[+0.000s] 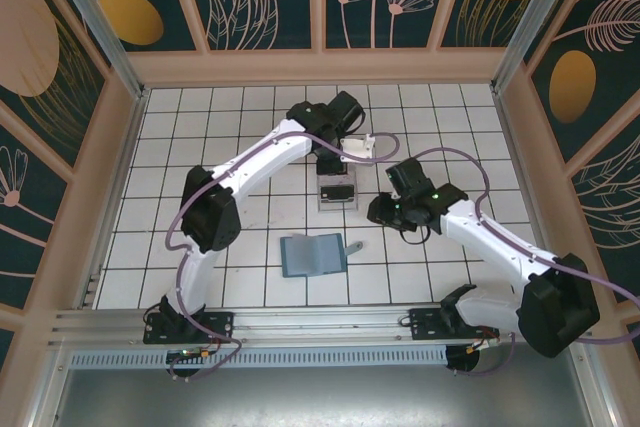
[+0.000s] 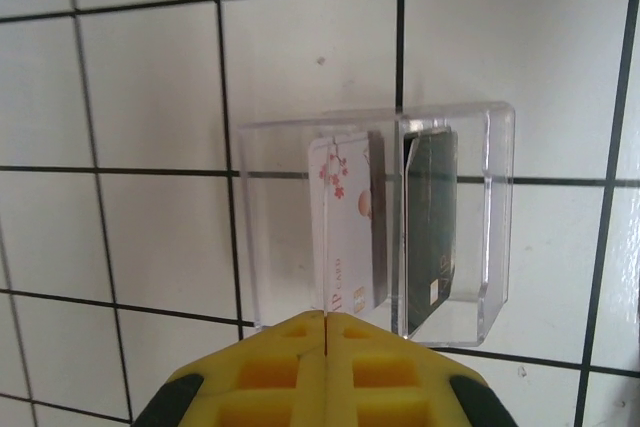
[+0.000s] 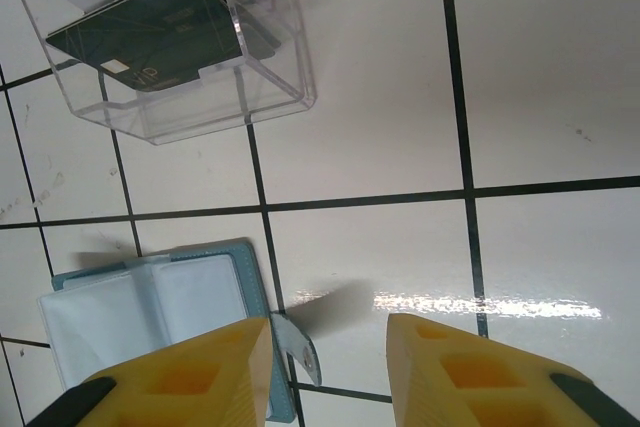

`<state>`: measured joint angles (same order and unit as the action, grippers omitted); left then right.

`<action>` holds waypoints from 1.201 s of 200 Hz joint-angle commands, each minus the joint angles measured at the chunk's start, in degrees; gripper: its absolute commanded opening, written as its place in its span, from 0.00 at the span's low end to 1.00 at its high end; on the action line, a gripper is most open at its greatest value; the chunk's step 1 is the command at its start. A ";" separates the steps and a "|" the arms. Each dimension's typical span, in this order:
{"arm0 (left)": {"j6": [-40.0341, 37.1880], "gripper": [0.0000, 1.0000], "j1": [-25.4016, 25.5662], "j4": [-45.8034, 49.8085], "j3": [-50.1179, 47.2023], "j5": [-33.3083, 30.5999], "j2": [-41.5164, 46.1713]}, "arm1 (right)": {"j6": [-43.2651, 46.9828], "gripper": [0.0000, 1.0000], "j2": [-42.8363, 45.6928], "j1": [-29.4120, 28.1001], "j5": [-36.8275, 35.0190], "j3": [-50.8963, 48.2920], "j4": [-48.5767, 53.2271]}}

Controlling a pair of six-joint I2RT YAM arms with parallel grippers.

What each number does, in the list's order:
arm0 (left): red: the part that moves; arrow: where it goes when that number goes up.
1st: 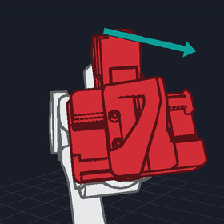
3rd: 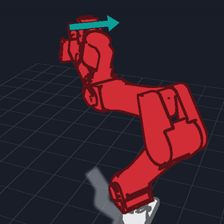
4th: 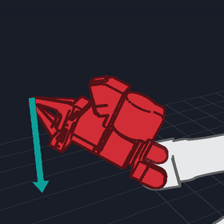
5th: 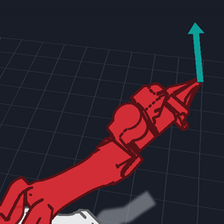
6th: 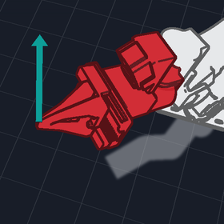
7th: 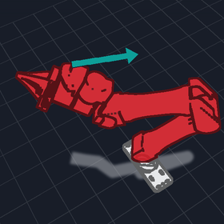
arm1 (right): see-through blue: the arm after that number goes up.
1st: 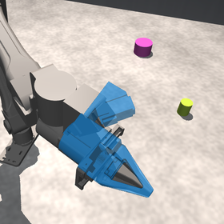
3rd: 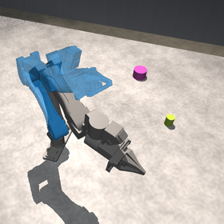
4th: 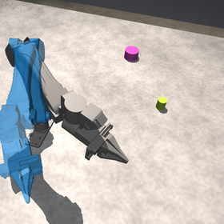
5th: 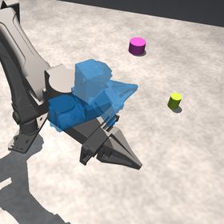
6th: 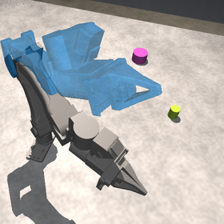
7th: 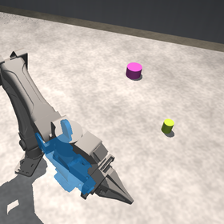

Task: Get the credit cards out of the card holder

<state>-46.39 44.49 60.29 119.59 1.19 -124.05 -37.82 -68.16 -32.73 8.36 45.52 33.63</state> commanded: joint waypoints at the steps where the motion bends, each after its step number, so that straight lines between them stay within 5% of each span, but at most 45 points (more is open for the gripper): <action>1: -2.26 0.00 0.06 6.51 3.72 1.94 -2.27 | 0.03 0.36 1.85 0.80 -1.68 -0.35 1.82; 220: 3.26 0.00 0.03 7.84 11.19 -0.01 -13.58 | 0.65 0.36 1.81 1.09 0.60 -2.24 0.10; 240: 3.85 0.08 0.07 7.39 11.96 -1.46 -13.34 | 0.56 0.36 2.19 1.07 0.69 -2.36 0.25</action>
<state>-44.01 44.58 66.28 129.29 1.96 -136.27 -37.80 -67.42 -31.97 9.04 44.07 33.43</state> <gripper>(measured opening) 0.065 0.362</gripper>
